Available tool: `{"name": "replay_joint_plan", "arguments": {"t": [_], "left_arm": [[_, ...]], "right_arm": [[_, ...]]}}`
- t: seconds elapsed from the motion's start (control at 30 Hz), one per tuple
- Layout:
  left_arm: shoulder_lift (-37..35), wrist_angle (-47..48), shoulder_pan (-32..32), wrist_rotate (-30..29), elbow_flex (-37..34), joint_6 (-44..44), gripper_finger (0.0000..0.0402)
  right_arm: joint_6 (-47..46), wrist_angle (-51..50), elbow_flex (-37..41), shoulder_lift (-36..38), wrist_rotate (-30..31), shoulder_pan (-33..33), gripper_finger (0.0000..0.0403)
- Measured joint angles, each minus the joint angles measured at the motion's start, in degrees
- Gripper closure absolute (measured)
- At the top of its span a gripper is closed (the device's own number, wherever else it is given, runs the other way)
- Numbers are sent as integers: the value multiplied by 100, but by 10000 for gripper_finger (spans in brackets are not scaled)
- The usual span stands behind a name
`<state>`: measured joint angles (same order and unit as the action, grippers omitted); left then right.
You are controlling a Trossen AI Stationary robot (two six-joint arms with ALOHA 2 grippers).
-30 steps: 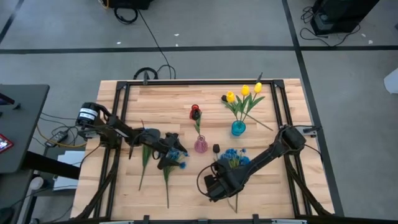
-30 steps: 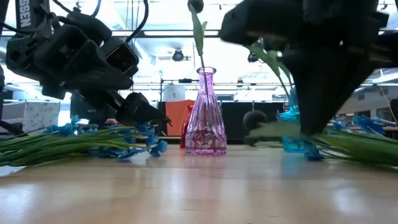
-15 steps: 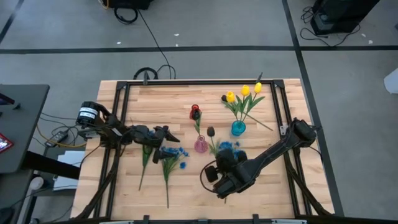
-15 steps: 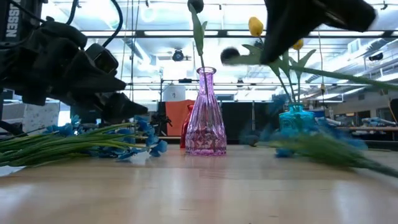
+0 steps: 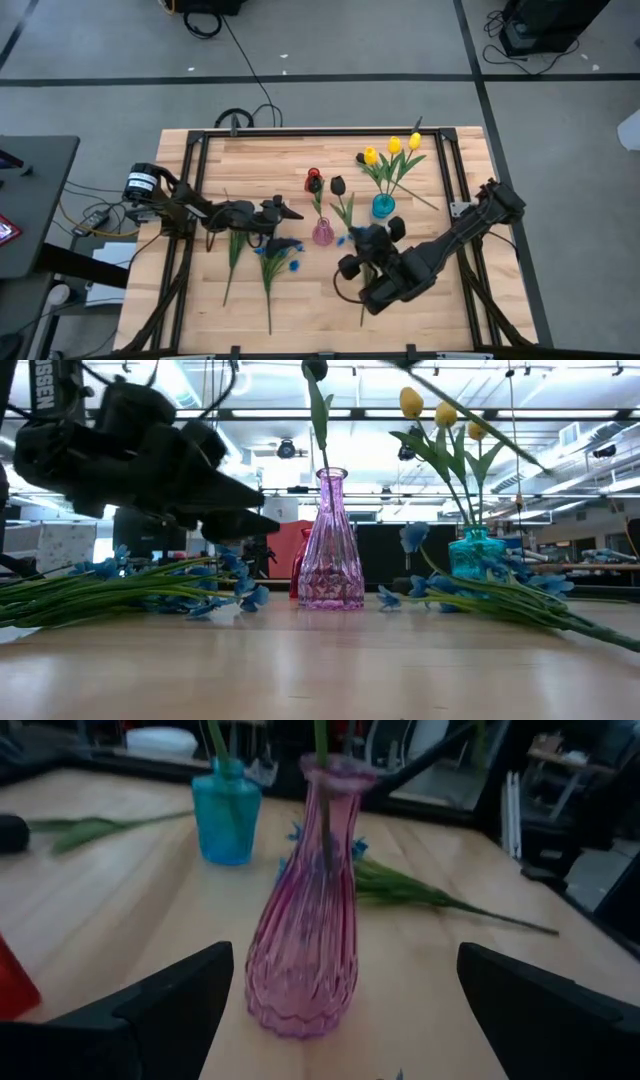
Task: Sort flowers into vase by color
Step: Put the bottom black flower into the pink vase
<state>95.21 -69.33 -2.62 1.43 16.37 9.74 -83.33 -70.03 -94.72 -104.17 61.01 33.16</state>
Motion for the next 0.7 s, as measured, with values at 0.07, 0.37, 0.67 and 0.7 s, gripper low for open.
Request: {"name": "replay_joint_plan", "arguments": {"t": [0.07, 0.37, 0.67, 0.7], "left_arm": [[1, 206, -1, 8, 151, 97, 10], [1, 274, -1, -81, 372, 124, 9], [1, 292, -1, -224, 410, 95, 9], [1, 294, -1, -224, 410, 93, 9]], "right_arm": [[183, 3, 0, 71, 460, 72, 396], [743, 13, 0, 156, 1628, 80, 395], [5276, 3934, 7, 141, 420, -375, 395], [6062, 4660, 7, 141, 166, -400, 395]]}}
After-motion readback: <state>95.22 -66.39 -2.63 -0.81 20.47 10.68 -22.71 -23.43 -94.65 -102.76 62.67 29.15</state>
